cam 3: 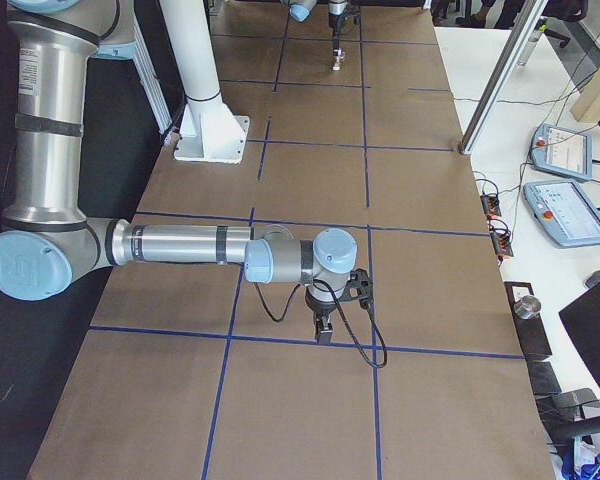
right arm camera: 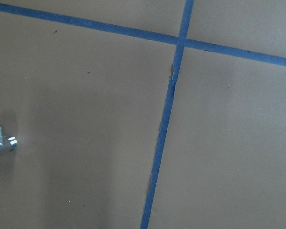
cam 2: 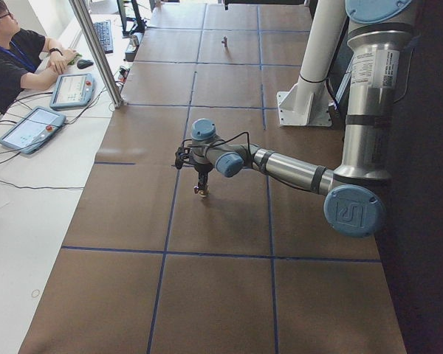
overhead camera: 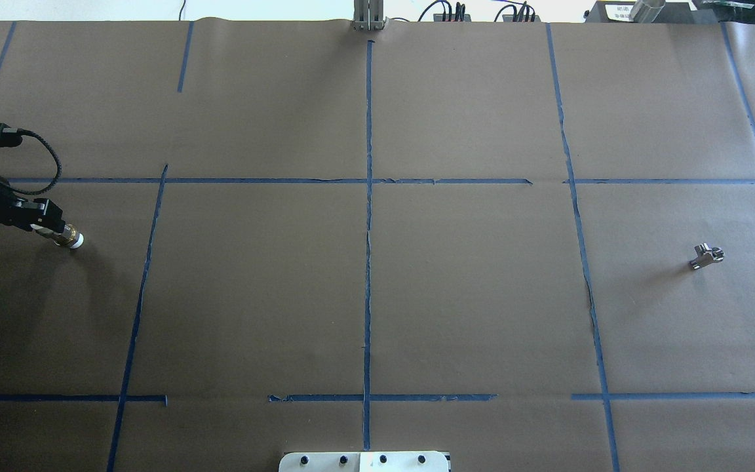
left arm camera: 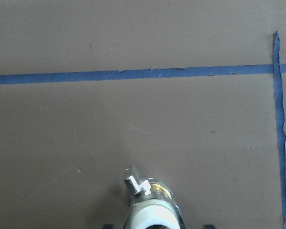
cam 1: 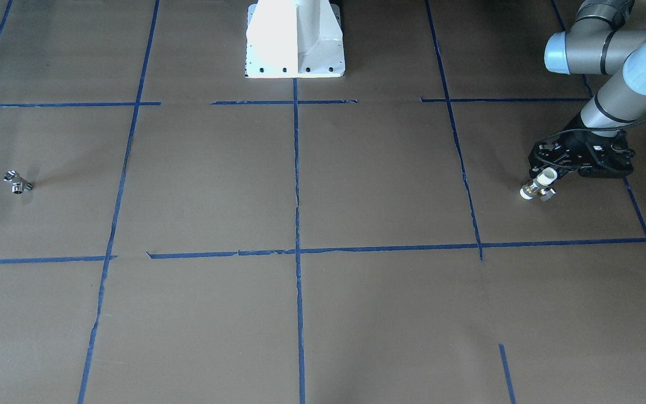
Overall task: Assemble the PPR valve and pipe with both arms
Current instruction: 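Lower the left gripper onto the white pipe piece and grasp it, then carry the white pipe piece with the left gripper to the table center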
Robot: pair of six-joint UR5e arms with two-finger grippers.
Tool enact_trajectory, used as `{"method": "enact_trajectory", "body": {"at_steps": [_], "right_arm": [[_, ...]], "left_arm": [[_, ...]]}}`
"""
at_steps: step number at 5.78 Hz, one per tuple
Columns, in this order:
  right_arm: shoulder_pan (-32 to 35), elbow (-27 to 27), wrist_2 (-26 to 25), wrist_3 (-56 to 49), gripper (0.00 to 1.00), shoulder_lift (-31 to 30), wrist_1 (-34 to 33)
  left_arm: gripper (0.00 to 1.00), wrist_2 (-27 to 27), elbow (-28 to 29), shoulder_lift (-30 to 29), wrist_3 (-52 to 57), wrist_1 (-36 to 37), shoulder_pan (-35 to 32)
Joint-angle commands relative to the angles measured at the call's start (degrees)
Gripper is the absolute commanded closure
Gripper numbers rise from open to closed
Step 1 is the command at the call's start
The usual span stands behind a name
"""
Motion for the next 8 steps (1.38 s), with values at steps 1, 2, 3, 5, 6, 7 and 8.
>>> {"method": "enact_trajectory", "body": {"at_steps": [1, 2, 3, 5, 6, 7, 8], "right_arm": [[0.0, 0.0, 0.0, 0.0, 0.00, 0.0, 0.0], [0.0, 0.0, 0.0, 0.0, 0.00, 0.0, 0.0], [0.0, 0.0, 0.0, 0.0, 0.00, 0.0, 0.0], [0.0, 0.0, 0.1, 0.0, 0.00, 0.0, 0.0], [0.0, 0.0, 0.0, 0.0, 0.00, 0.0, 0.0], [0.0, 0.1, 0.1, 0.0, 0.00, 0.0, 0.0], [0.0, 0.1, 0.0, 0.0, 0.00, 0.0, 0.0]], "left_arm": [[1.00, 0.0, -0.9, 0.0, 0.0, 0.5, -0.1], [1.00, 0.0, -1.3, -0.1, 0.0, 0.5, -0.1], [1.00, 0.1, -4.6, -0.5, -0.6, 3.6, -0.1], [1.00, 0.7, -12.3, -8.7, -9.0, 18.9, 0.2], [1.00, 0.8, -12.9, -12.6, -16.4, 19.2, 4.8], [1.00, 1.4, -12.5, -20.7, -25.8, 24.8, 11.5], [1.00, 6.2, -11.9, -28.7, -29.2, 31.5, 14.8]]}}
